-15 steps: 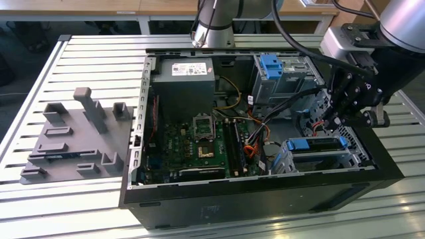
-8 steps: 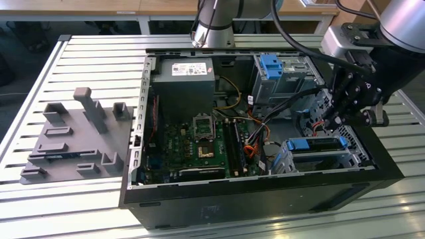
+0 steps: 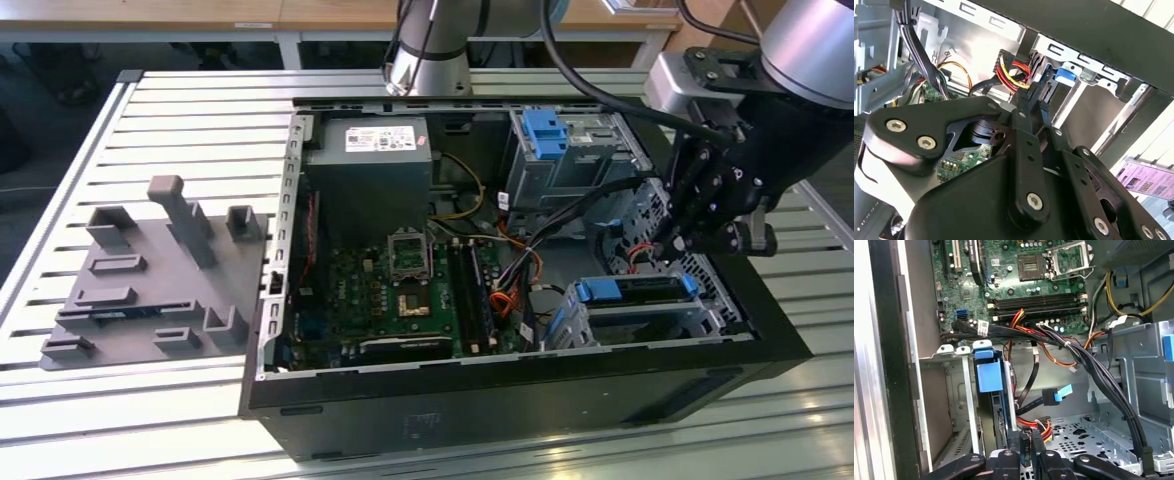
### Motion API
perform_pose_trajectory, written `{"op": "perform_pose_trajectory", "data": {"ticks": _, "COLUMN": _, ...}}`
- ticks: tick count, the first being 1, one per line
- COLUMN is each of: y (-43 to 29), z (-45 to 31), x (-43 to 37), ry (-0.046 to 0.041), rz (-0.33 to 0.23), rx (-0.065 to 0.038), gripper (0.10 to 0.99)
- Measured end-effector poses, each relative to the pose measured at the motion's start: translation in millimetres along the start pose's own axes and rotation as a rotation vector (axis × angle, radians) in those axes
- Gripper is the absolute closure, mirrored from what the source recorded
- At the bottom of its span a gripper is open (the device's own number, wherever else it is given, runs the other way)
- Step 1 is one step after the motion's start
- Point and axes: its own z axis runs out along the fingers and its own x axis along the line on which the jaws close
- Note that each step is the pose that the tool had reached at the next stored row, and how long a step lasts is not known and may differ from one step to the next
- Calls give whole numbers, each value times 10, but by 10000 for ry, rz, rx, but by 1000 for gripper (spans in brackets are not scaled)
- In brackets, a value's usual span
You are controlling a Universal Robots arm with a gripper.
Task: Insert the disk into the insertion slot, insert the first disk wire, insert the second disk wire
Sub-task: 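Insert the first disk wire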
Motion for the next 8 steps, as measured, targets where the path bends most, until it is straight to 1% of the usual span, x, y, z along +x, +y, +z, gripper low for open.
{"op": "perform_pose_trajectory", "data": {"ticks": 8, "y": -2, "z": 43, "x": -35, "ry": 7, "rz": 508, "rx": 30, "gripper": 847}}
